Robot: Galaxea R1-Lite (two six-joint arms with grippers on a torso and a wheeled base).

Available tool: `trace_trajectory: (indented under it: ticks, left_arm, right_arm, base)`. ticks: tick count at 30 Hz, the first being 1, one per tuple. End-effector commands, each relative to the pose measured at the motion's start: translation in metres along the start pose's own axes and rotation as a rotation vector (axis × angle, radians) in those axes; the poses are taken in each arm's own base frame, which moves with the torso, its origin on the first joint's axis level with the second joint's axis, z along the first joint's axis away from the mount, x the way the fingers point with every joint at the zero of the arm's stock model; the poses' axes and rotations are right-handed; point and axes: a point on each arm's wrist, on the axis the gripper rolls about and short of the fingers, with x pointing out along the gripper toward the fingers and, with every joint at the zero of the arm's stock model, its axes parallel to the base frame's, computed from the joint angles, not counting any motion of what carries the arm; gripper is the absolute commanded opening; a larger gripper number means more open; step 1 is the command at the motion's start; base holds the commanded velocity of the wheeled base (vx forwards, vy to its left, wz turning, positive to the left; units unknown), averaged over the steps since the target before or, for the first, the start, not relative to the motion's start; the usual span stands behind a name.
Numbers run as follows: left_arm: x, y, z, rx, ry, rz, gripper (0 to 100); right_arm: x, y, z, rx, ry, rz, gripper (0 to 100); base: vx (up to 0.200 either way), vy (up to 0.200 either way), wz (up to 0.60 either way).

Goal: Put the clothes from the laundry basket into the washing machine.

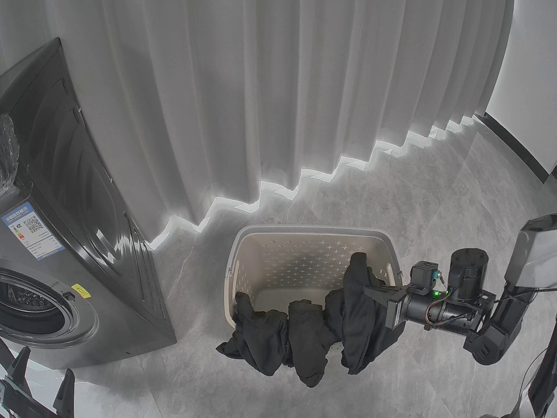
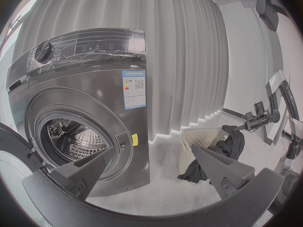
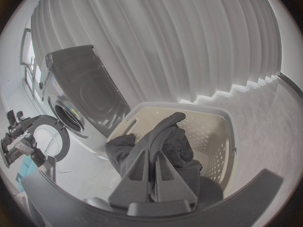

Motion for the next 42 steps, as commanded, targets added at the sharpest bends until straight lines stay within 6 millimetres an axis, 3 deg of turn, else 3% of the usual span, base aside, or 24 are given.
trace_trajectory:
  ticks: [1,5,9,20,26,33,42]
  left_arm:
    - [0.0,0.0,-0.005,0.0,-0.001,0.0,100]
    - [0.0,0.0,-0.005,0.0,0.001,0.0,100]
    - [0.0,0.0,-0.005,0.0,-0.001,0.0,100]
    - [0.0,0.0,-0.005,-0.002,-0.001,0.0,100]
    - [0.0,0.0,-0.005,-0.002,-0.001,0.002,100]
    - [0.0,0.0,-0.005,-0.002,-0.001,0.002,100]
    - [0.0,0.0,-0.005,-0.002,-0.001,0.0,100]
  right_arm:
    - [-0.024,0.028,0.024,-0.005,-0.09,0.076,0]
    - [-0.044,0.058,0.048,0.038,-0.196,0.182,0]
    - [-0.056,0.074,0.06,0.053,-0.248,0.245,0]
    - [-0.06,0.083,0.071,0.168,-0.334,0.303,0]
    - [-0.059,0.087,0.08,0.157,-0.387,0.335,0]
    - [-0.055,0.107,0.095,0.144,-0.443,0.417,0]
    - [-0.06,0.112,0.104,0.135,-0.478,0.442,0]
  base:
    - [0.0,0.0,0.0]
    - [0.0,0.0,0.0]
    - [0.0,0.0,0.0]
    - [0.0,0.0,0.0]
    - [0.0,0.0,0.0]
    - [0.0,0.0,0.0]
    - [0.0,0.0,0.0]
